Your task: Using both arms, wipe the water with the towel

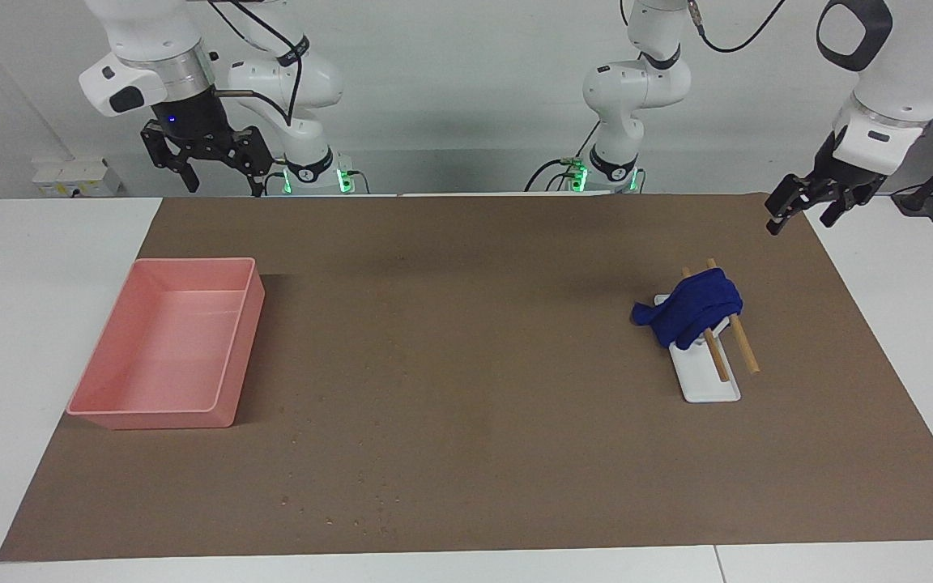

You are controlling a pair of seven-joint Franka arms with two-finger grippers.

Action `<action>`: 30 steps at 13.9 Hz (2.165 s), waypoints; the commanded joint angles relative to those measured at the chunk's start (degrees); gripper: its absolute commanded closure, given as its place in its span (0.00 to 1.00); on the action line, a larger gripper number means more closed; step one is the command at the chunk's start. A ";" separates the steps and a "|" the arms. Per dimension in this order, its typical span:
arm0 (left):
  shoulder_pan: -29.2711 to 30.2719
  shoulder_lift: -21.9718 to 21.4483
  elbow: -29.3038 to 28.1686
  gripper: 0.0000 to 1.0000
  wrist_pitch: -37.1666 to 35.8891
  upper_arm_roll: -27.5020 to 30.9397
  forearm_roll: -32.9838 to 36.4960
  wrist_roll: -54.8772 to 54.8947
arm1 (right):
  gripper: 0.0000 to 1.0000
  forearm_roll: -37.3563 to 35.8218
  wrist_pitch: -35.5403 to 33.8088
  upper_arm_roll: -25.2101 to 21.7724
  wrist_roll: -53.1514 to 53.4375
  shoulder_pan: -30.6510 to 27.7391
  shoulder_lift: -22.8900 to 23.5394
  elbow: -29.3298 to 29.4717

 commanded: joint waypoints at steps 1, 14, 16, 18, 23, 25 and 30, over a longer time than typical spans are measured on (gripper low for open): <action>-0.67 -0.73 -0.38 0.00 -0.38 0.25 1.39 0.39 | 0.00 0.22 -1.88 0.04 -1.25 -1.36 -1.39 -0.93; -1.11 -5.99 -12.83 0.00 10.59 -0.10 1.30 -29.52 | 0.00 -2.25 -1.11 0.92 -1.69 -0.05 1.24 2.23; -1.29 -7.15 -16.01 0.00 12.54 -0.10 1.21 -39.64 | 0.00 -2.33 -1.37 0.92 -1.78 -0.04 1.16 2.05; -2.68 -7.15 -17.51 0.00 13.15 -0.19 0.86 -51.13 | 0.00 -2.25 -1.28 0.92 -1.78 -0.05 1.07 1.79; -4.72 -6.89 -24.71 0.00 21.49 -0.10 0.69 -73.77 | 0.00 -2.07 -1.11 0.92 -1.69 -0.05 0.54 1.09; -4.10 -6.36 -27.17 0.00 25.44 -0.01 0.08 -75.27 | 0.00 -1.81 -0.84 0.92 -1.17 -0.05 0.54 0.56; -3.83 -2.84 -29.82 0.00 33.37 -0.01 -0.28 -86.09 | 0.00 -1.63 -0.58 0.92 -1.17 -0.05 0.45 0.47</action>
